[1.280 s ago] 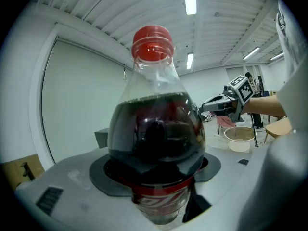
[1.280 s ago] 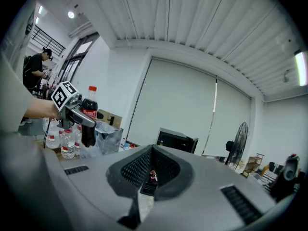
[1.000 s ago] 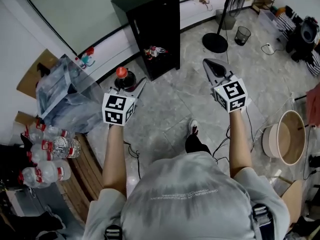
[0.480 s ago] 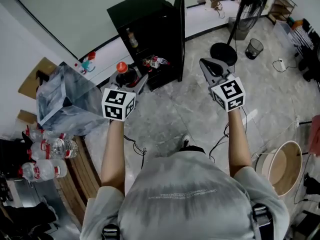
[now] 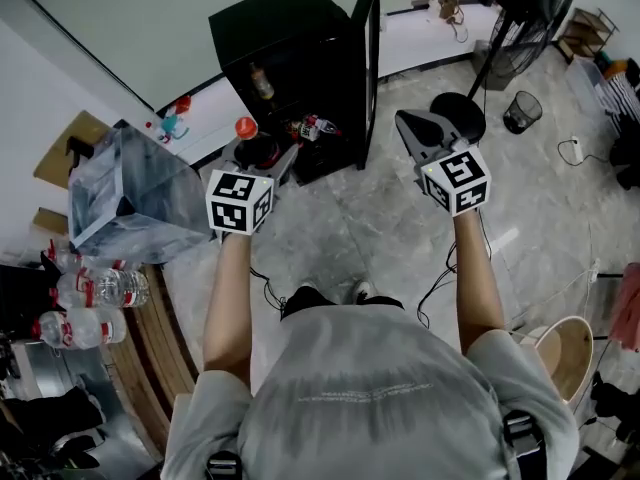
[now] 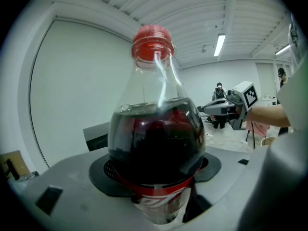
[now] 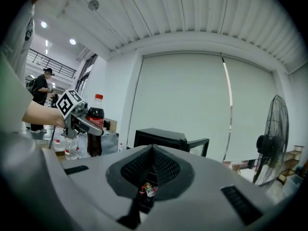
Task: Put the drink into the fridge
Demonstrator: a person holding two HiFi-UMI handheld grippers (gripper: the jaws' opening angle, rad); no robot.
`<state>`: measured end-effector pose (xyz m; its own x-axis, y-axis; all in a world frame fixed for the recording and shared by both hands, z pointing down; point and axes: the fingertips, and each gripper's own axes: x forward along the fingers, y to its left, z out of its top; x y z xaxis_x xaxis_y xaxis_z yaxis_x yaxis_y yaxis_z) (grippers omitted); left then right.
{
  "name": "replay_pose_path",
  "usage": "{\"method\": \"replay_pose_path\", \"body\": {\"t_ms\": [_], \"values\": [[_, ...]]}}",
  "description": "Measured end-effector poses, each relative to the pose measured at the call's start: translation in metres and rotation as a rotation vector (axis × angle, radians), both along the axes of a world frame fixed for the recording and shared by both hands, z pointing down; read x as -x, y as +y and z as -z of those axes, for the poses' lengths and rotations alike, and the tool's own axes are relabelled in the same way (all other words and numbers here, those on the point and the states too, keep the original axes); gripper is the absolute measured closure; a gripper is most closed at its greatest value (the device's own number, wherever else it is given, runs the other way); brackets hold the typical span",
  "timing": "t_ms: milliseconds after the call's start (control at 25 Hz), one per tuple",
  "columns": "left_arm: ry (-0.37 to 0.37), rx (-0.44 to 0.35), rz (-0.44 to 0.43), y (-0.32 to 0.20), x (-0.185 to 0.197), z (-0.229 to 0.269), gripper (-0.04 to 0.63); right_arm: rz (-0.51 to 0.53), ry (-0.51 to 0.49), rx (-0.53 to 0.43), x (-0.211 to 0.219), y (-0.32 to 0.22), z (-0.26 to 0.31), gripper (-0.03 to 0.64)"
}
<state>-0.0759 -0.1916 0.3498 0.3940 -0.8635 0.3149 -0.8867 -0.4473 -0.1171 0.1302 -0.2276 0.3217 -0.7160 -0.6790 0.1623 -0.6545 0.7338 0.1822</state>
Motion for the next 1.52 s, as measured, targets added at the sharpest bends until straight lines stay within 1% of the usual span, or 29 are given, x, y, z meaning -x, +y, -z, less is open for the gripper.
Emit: {"method": "replay_pose_path", "body": {"t_ms": [200,360,480,600,680,880,1000,1120,1280,1520], "values": [[0.022,0.019,0.013,-0.032,0.005,-0.012,0.288,0.031,0.032,0.05,0.012,-0.025,-0.021,0.615],[0.023,0.035,-0.005,-0.063,0.007,-0.026,0.288,0.025,0.047,0.065,0.021,-0.048,-0.035,0.615],[0.015,0.046,-0.032,-0.097,0.014,-0.04,0.288,0.003,0.044,0.069,0.03,-0.075,-0.044,0.617],[0.02,0.06,-0.066,-0.135,0.021,-0.054,0.288,-0.045,0.032,0.066,0.037,-0.107,-0.051,0.617],[0.027,0.079,-0.084,-0.161,0.024,-0.067,0.288,-0.075,0.039,0.067,0.04,-0.127,-0.059,0.617],[0.016,0.125,-0.131,-0.223,0.024,-0.103,0.288,-0.125,0.048,0.085,0.046,-0.177,-0.076,0.617],[0.012,0.152,-0.152,-0.26,0.023,-0.13,0.288,-0.132,0.021,0.1,0.052,-0.209,-0.087,0.617],[0.007,0.171,-0.17,-0.29,0.019,-0.161,0.288,-0.122,0.045,0.101,0.059,-0.234,-0.105,0.615],[0.03,0.175,-0.156,-0.33,0.016,-0.198,0.288,-0.121,0.068,0.101,0.062,-0.258,-0.133,0.617],[0.07,0.154,-0.089,-0.384,0.025,-0.237,0.288,-0.139,0.047,0.113,0.061,-0.283,-0.173,0.615]]}}
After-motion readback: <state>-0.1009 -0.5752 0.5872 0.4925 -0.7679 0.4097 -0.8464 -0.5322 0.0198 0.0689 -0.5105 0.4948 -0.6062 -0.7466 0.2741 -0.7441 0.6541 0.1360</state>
